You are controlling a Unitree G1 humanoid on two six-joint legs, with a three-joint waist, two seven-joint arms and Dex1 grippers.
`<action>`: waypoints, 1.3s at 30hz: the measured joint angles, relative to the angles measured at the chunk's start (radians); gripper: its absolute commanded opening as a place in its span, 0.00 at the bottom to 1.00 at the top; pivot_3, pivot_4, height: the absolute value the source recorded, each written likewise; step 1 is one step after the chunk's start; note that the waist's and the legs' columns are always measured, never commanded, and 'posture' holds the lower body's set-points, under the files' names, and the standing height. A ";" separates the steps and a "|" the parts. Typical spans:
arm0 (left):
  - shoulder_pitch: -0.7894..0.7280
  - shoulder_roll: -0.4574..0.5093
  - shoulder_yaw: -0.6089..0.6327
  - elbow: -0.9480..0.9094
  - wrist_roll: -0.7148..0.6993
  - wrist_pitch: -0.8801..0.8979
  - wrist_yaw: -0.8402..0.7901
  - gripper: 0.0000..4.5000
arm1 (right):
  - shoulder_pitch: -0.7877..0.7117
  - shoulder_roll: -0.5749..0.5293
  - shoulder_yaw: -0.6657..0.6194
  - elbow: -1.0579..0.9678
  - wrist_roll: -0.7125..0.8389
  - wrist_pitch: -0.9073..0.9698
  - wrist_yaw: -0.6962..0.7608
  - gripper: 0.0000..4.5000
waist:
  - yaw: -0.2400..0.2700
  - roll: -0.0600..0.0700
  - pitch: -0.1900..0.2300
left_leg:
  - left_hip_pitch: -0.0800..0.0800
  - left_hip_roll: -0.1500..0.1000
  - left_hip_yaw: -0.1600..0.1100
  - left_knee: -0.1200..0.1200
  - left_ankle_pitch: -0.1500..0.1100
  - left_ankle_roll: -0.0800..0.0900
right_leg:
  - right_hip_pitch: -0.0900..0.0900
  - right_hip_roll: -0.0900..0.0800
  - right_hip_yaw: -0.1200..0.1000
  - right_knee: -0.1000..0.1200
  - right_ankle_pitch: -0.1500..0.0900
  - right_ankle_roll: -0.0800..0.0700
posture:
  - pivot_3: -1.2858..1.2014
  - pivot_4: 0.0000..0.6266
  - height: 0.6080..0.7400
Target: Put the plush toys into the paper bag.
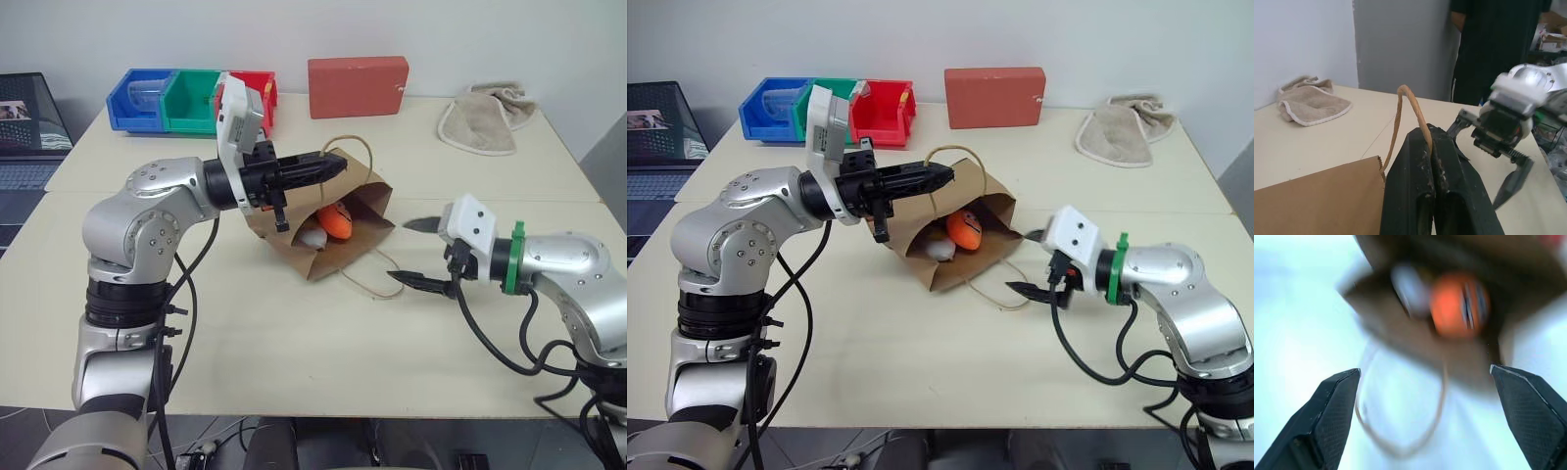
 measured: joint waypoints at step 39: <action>-0.143 0.020 0.080 0.109 -0.005 0.008 0.089 0.00 | -0.272 -0.086 -0.299 0.075 0.687 0.591 0.003 0.01 | -0.001 0.000 0.000 | 0.000 0.000 0.000 0.000 0.000 0.000 | 0.000 0.001 0.000 -0.001 0.000 0.000 | 0.52 0.24 1.00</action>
